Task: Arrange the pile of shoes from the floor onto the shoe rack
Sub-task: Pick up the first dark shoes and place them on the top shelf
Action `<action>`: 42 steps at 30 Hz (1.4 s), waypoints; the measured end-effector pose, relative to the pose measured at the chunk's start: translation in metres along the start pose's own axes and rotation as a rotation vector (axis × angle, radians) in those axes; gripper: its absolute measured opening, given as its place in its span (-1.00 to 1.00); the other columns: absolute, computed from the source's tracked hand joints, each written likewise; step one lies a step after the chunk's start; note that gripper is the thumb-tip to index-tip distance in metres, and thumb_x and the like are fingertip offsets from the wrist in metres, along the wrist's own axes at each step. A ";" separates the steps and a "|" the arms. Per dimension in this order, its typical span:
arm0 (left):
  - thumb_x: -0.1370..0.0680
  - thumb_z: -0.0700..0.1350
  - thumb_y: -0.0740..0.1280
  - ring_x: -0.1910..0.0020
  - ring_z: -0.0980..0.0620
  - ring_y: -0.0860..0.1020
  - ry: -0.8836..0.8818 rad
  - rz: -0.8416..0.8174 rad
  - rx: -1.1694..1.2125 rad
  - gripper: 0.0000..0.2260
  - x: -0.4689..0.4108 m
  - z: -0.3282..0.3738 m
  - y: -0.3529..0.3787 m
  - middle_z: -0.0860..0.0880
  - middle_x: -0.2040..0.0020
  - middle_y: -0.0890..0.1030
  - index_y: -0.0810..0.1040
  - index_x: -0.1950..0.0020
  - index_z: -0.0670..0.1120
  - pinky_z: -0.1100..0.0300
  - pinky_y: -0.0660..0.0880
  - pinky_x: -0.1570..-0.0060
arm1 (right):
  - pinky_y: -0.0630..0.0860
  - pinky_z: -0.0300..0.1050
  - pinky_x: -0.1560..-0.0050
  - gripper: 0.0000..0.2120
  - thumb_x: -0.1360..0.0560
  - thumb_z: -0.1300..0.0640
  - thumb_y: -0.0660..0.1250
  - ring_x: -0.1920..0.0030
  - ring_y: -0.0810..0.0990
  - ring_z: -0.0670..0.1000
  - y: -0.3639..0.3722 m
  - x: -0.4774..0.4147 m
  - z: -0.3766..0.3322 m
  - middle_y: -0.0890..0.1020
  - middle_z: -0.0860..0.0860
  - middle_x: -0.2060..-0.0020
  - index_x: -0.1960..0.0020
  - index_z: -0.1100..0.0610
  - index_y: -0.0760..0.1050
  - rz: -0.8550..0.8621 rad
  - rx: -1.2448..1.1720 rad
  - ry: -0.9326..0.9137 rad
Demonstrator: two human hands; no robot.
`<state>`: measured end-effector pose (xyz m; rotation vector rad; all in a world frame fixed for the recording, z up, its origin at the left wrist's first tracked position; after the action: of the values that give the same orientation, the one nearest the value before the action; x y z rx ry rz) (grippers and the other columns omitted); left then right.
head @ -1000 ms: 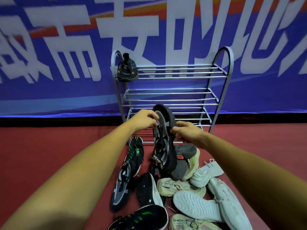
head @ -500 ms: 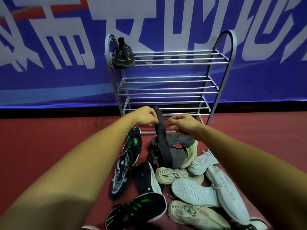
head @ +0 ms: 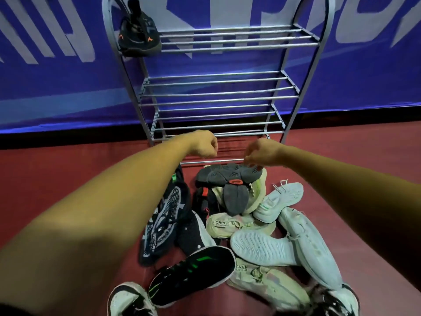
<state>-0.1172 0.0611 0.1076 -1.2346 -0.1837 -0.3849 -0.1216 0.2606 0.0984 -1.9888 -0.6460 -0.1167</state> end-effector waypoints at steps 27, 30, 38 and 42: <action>-0.50 0.00 0.46 -0.04 -0.13 0.53 -0.166 -0.330 0.134 -0.54 -0.126 -0.045 0.187 -0.15 -0.17 0.58 0.39 -0.29 -0.13 0.15 0.40 0.09 | 0.54 -0.03 -0.21 -0.31 -0.44 -0.14 0.48 -0.25 0.55 0.13 0.152 -0.133 0.105 0.57 0.11 -0.26 -0.41 0.17 0.35 -0.317 0.221 0.268; -0.48 -0.02 0.48 -0.16 -0.15 0.54 -0.232 -0.336 0.228 -0.51 -0.123 -0.045 0.188 -0.15 -0.19 0.55 0.38 -0.31 -0.11 0.14 0.41 0.06 | 0.51 -0.03 -0.27 -0.29 -0.43 -0.09 0.51 -0.32 0.51 0.15 0.146 -0.128 0.105 0.52 0.12 -0.31 -0.44 0.17 0.32 -0.317 0.159 0.283; -0.52 -0.38 0.24 0.14 -0.01 0.62 -0.292 -0.165 0.555 -0.70 -0.103 -0.039 0.151 -0.17 -0.02 0.68 0.53 -0.19 -0.12 0.28 0.52 0.22 | 0.43 -0.16 0.27 -0.74 -0.49 0.31 0.30 0.14 0.52 0.07 0.091 -0.101 0.096 0.56 0.10 0.13 -0.15 0.26 0.60 -0.243 -0.109 0.200; -0.48 -0.42 0.26 0.12 -0.06 0.57 -0.241 -0.110 0.547 -0.70 -0.087 -0.025 0.125 -0.17 0.08 0.65 0.59 -0.10 -0.13 0.20 0.47 0.18 | 0.21 -0.17 0.38 -0.90 -0.45 0.33 0.22 0.26 0.37 0.07 0.060 -0.084 0.089 0.45 0.16 0.23 0.12 0.24 0.51 -0.196 -0.281 0.239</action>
<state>-0.1511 0.0882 -0.0407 -0.7279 -0.5297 -0.2544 -0.1810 0.2821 -0.0224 -2.1302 -0.6953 -0.5834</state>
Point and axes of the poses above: each hand's wrist, its own x-axis away from the middle knuckle, its own y-axis out of the palm, z = x × y, the point moved 2 cm from there along -x, towards the middle knuckle
